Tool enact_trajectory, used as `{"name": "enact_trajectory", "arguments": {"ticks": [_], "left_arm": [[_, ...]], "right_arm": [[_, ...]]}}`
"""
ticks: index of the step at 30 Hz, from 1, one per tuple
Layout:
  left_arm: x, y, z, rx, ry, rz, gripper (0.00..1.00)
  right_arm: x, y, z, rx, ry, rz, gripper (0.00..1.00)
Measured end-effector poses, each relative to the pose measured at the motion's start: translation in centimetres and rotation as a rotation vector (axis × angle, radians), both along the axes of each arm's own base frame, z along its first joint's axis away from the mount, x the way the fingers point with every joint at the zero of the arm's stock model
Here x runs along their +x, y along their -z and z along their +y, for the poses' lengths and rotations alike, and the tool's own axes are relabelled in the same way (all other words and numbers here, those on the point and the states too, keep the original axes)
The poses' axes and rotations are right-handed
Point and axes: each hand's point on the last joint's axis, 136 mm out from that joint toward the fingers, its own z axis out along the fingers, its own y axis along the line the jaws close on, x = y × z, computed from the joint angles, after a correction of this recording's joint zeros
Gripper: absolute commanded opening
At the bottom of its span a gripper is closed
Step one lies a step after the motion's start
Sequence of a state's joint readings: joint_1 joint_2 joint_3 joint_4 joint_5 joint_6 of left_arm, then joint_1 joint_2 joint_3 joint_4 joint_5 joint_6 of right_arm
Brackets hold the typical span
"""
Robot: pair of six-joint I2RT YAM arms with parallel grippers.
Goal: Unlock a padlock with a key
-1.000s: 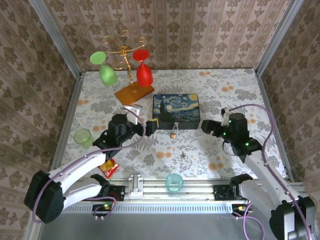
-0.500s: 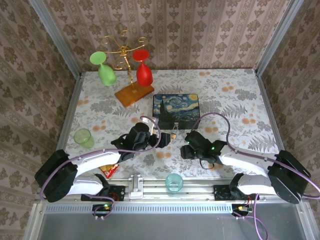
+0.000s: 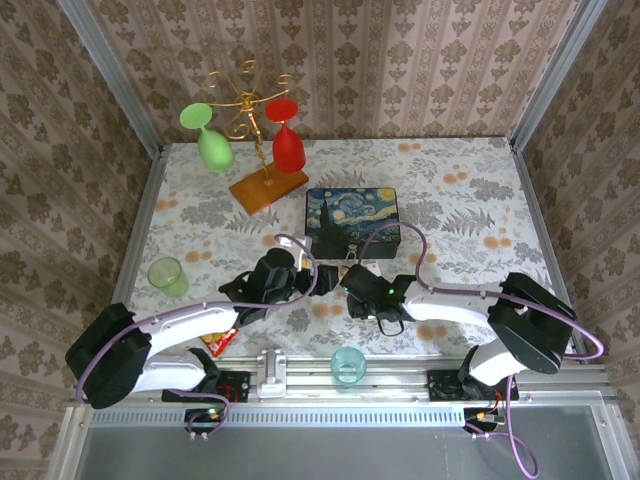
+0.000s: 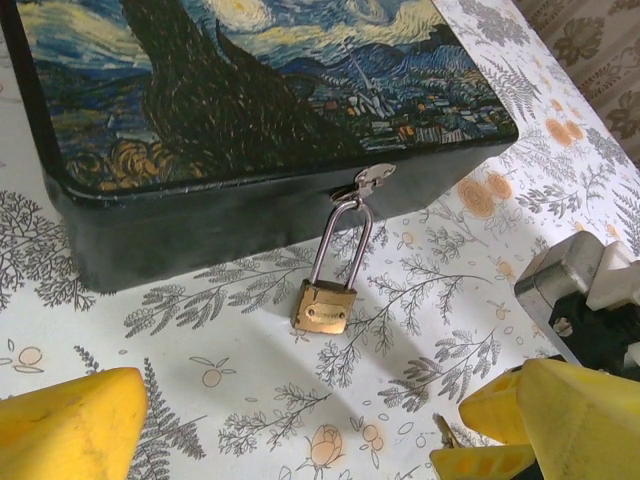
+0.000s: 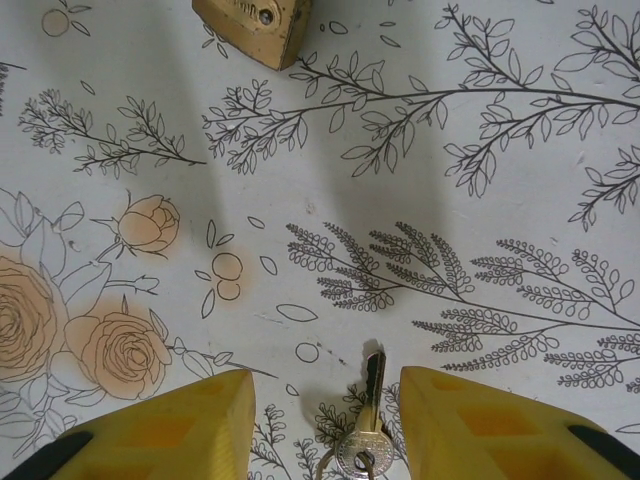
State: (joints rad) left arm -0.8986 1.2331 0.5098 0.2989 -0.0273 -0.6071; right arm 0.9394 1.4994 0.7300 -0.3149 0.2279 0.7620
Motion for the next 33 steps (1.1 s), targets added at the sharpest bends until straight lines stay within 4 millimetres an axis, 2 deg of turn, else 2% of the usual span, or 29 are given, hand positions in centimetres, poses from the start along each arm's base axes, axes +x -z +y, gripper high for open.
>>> {"name": "enact_trajectory", "arguments": {"ticks": [9,18,24,33], "left_arm": [[-0.1,-0.3,0.1,-0.007,-0.001,-0.01,0.95],[-0.3,-0.3,0.0,-0.017,-0.001,-0.012,0.95],[-0.3,-0.6,-0.2,-0.036,-0.003,-0.015,0.95],[-0.5,0.1,0.1,-0.033,-0.011,-0.002,0.95]], "right_arm": [[-2.0,1.2,-1.8,-0.134,-0.009,0.032,0.42],[-3.6,1.2,-4.1,-0.079,0.015,0.014,0.38],[-3.2,1.0,-3.3,-0.001,0.016,-0.006,0.38],[-2.6,1.1,-3.4,0.058,0.041,-0.013,0.32]]}}
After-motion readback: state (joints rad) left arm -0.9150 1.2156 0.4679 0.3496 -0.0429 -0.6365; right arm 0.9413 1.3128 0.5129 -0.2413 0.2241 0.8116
